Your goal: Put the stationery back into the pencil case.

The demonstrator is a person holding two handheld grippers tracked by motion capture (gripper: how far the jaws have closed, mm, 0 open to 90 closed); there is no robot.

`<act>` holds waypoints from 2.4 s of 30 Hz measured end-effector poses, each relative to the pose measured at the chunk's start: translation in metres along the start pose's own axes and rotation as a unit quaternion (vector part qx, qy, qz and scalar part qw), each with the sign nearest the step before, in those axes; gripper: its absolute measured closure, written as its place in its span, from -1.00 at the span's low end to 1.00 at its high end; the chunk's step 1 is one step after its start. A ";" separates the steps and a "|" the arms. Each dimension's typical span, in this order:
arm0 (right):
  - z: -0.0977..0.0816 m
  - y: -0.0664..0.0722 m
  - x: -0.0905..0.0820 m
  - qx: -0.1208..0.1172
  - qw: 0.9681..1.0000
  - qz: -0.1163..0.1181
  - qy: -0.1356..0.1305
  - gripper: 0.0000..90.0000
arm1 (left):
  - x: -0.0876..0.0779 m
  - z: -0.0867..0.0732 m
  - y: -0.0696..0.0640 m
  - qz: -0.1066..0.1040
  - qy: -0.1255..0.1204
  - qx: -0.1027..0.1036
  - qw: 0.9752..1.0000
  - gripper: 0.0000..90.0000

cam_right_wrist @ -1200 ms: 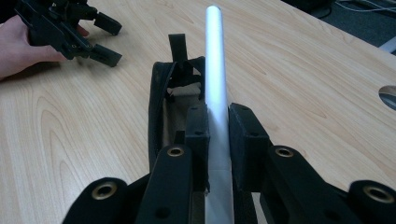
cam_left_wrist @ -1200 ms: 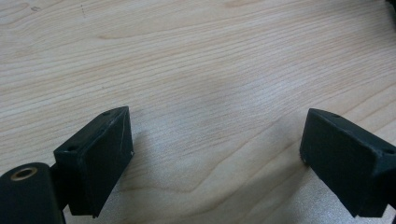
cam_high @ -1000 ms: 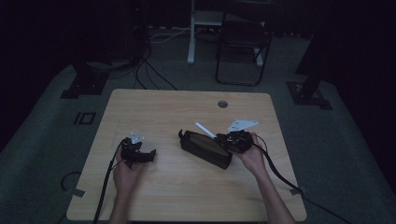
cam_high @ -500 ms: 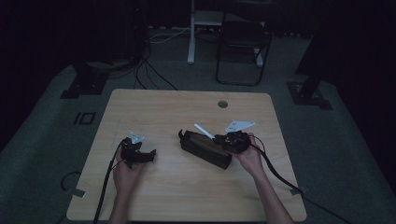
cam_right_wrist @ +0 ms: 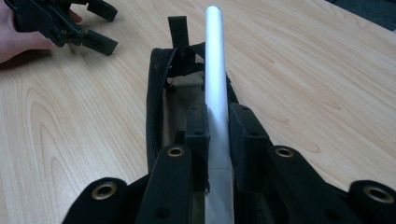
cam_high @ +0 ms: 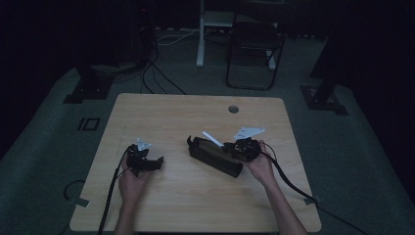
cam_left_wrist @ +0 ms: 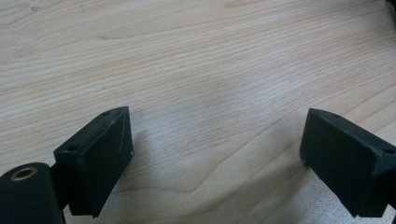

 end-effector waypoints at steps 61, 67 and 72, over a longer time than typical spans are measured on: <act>0.006 0.025 -0.022 -0.017 1.000 -0.002 -0.006 -0.16 | 0.000 0.000 0.000 0.000 0.000 0.000 1.000 -0.78; -0.006 0.026 -0.036 -0.008 1.000 -0.022 -0.013 -0.27 | 0.000 0.000 0.000 0.000 0.000 0.000 1.000 -0.78; -0.025 0.024 -0.043 0.001 0.999 -0.043 0.000 -0.32 | 0.000 0.000 0.000 0.000 0.000 0.000 1.000 -0.78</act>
Point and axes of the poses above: each handheld gripper's, and its own axes: x roughly forward along the jaws, z roughly out of its top, y roughly to its left, the point moved 5 cm from there along x, roughly forward along the jaws, and after that the axes turned 10 degrees about -x, right-handed, at the moved point
